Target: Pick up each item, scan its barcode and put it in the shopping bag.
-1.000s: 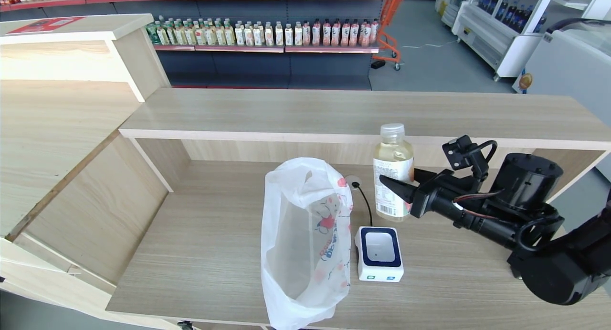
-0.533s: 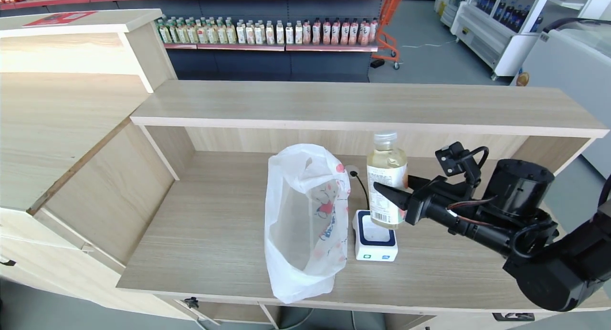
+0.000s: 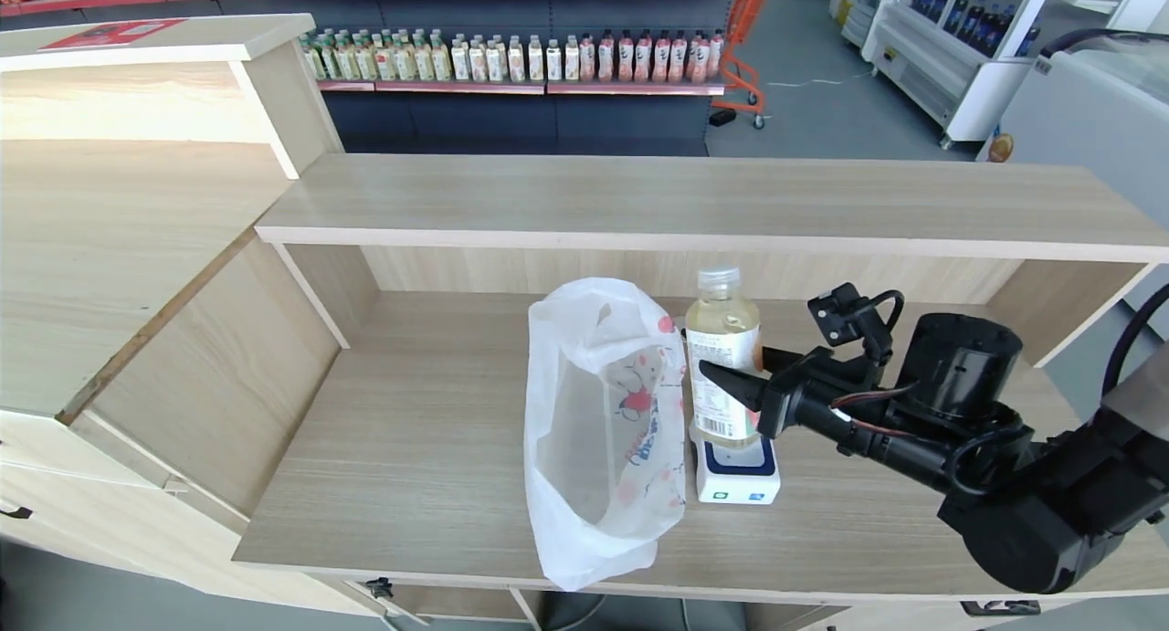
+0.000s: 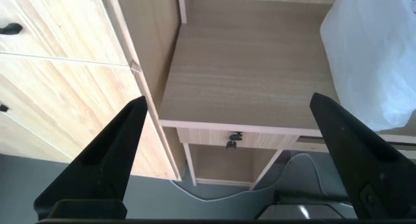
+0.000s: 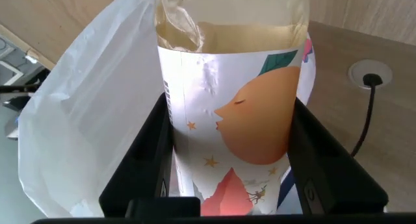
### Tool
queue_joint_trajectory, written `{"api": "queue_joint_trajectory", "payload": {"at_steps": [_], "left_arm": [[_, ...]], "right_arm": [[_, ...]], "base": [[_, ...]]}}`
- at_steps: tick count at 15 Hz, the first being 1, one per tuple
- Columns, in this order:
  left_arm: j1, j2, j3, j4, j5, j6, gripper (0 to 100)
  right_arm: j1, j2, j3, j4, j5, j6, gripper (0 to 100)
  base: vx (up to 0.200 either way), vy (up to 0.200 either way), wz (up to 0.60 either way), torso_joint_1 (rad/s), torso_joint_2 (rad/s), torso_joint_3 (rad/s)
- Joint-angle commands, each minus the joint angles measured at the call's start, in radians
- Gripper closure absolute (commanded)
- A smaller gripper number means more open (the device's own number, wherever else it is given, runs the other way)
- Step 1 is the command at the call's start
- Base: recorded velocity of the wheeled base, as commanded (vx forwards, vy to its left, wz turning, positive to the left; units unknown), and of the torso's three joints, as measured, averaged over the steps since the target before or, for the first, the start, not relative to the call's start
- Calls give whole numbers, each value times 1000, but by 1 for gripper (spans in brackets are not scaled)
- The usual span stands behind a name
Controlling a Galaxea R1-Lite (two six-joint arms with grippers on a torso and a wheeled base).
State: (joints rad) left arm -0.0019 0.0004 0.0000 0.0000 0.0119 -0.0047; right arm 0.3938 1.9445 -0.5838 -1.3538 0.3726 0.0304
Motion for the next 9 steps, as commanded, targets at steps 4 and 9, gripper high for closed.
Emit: {"api": "queue_joint_trajectory", "payload": {"at_steps": [4, 9], "left_arm": [[0, 0, 0, 0, 0, 0, 0], [0, 0, 0, 0, 0, 0, 0]], "right_arm": [[14, 99, -74, -5, 3, 9, 100], [40, 191, -87, -24, 2, 31, 100]], "base": [[0, 50, 0, 5, 5, -2], [0, 0, 0, 0, 0, 0]]}}
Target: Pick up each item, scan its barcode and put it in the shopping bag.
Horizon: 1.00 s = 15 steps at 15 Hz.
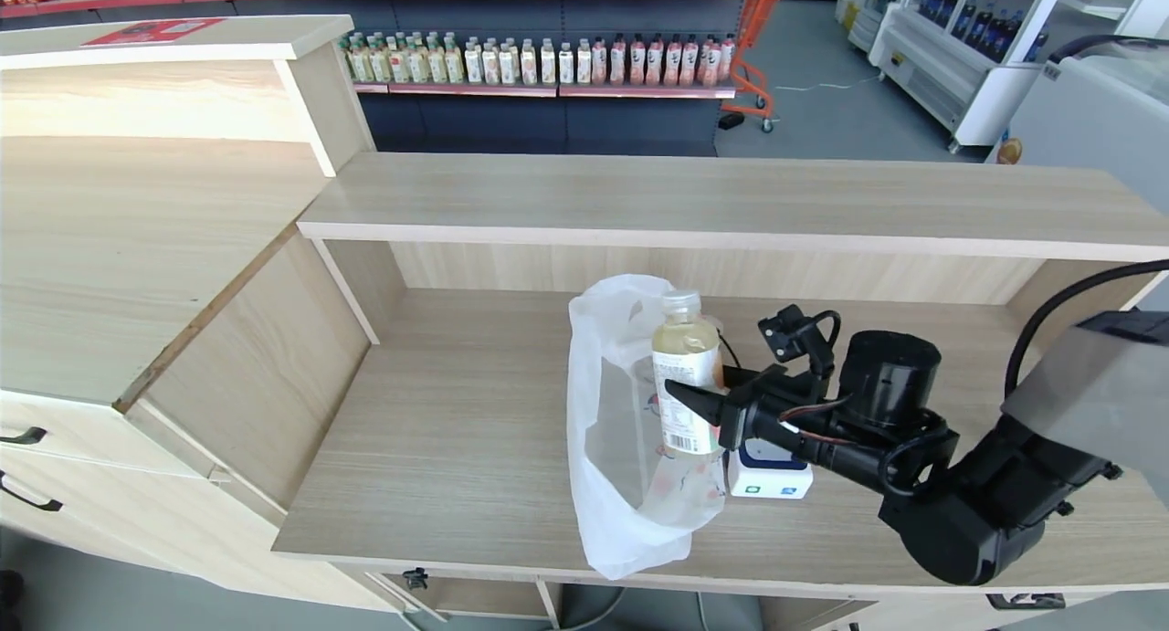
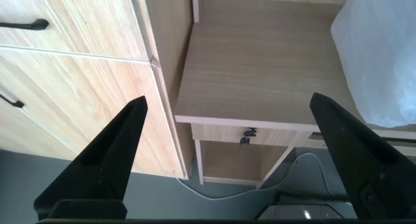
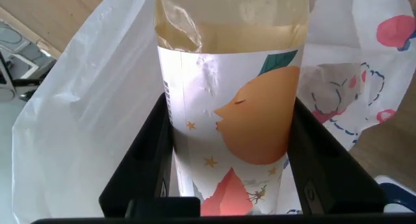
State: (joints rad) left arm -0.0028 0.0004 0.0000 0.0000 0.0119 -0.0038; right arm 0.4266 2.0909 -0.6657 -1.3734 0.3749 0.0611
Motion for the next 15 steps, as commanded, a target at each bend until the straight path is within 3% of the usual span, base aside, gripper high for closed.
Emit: {"api": "queue_joint_trajectory", "payload": {"at_steps": [1, 4, 10, 15], "left_arm": [[1, 0, 0, 0, 0, -1, 0], [1, 0, 0, 0, 0, -1, 0], [1, 0, 0, 0, 0, -1, 0], [1, 0, 0, 0, 0, -1, 0]], "right_arm": [[8, 107, -23, -78, 4, -7, 100], [18, 193, -55, -108, 1, -9, 100], [72, 336, -249, -99, -2, -64, 100], [90, 390, -311, -99, -2, -104, 100]], "base": [[0, 0, 0, 0, 0, 0], [0, 0, 0, 0, 0, 0], [0, 0, 0, 0, 0, 0], [0, 0, 0, 0, 0, 0]]}}
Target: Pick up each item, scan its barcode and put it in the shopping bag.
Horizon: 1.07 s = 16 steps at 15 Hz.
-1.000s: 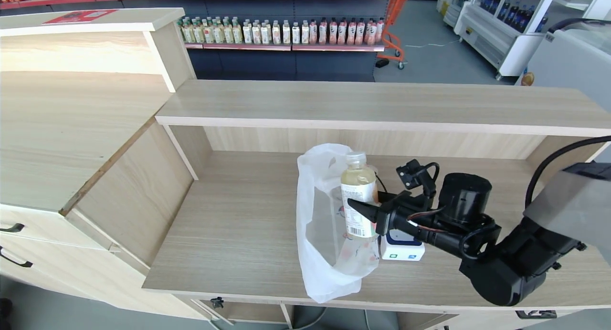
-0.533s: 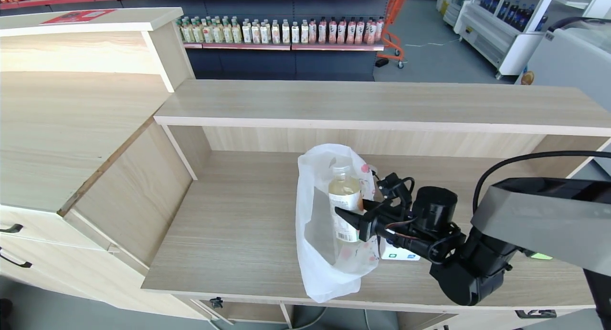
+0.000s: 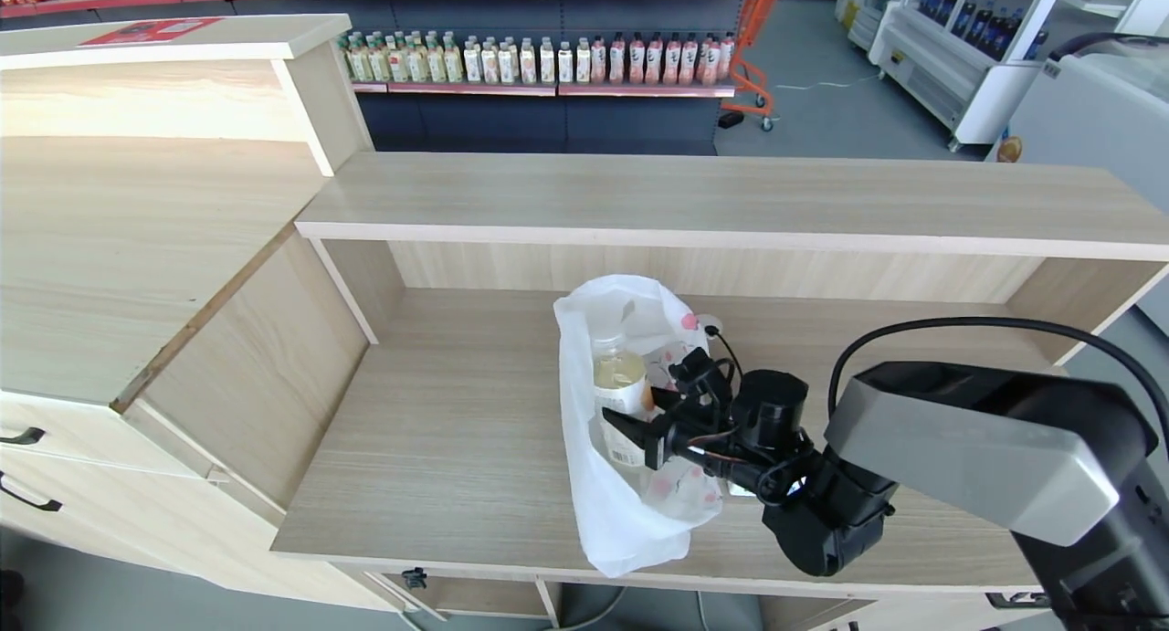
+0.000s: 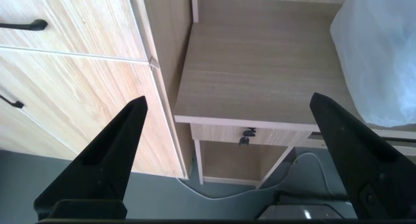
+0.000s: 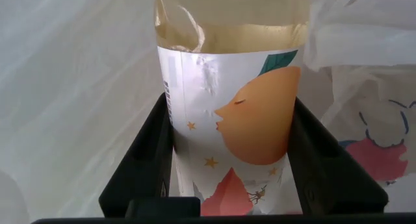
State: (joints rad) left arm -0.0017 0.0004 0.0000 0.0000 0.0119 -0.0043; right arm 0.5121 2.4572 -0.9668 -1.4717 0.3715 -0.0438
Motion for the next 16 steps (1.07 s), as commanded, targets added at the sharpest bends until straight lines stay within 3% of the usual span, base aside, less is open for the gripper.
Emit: {"api": "queue_joint_trajectory", "payload": {"at_steps": [1, 8, 9, 16], "left_arm": [[0, 0, 0, 0, 0, 0, 0], [0, 0, 0, 0, 0, 0, 0], [0, 0, 0, 0, 0, 0, 0], [0, 0, 0, 0, 0, 0, 0]], "right_arm": [[5, 39, -26, -6, 1, -27, 100], [-3, 74, -33, -36, 0, -80, 100], [-9, 72, -33, -36, 0, -79, 0], [-23, 2, -20, -33, 0, 9, 0]], "base": [[0, 0, 0, 0, 0, 0], [0, 0, 0, 0, 0, 0], [0, 0, 0, 0, 0, 0], [0, 0, 0, 0, 0, 0]]}}
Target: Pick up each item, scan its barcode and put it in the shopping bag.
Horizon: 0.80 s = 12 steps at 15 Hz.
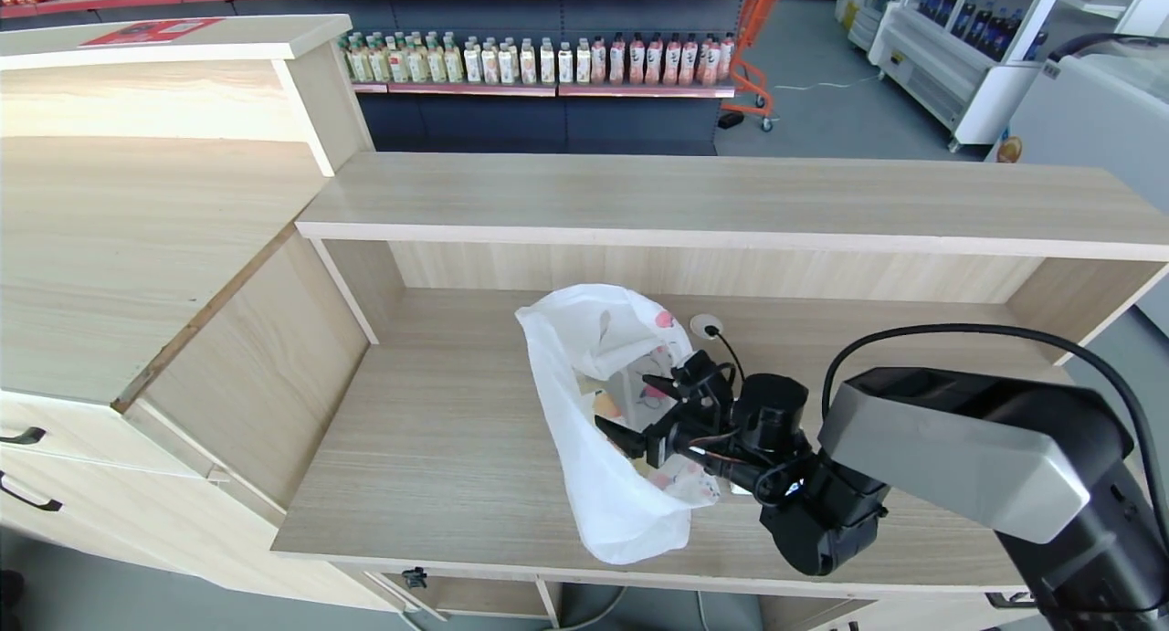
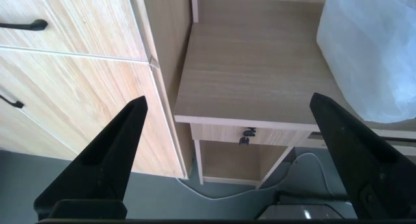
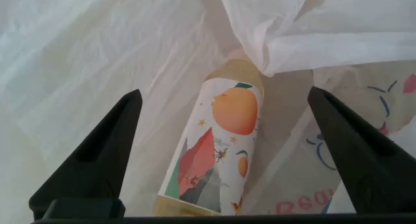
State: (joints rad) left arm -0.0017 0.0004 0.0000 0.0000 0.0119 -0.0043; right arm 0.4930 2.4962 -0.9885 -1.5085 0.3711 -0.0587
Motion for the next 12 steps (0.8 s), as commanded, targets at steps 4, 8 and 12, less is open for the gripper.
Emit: {"api": "queue_joint_trajectory", "payload": {"at_steps": [4, 8, 12], "left_arm": [[0, 0, 0, 0, 0, 0, 0], [0, 0, 0, 0, 0, 0, 0], [0, 0, 0, 0, 0, 0, 0]], "right_arm": [[-39, -186, 105, 28, -34, 71, 0], [-159, -527, 268, 255, -112, 128, 0], [-347, -1031, 565, 611, -276, 128, 0]], "base": [[0, 0, 0, 0, 0, 0], [0, 0, 0, 0, 0, 0], [0, 0, 0, 0, 0, 0]]}}
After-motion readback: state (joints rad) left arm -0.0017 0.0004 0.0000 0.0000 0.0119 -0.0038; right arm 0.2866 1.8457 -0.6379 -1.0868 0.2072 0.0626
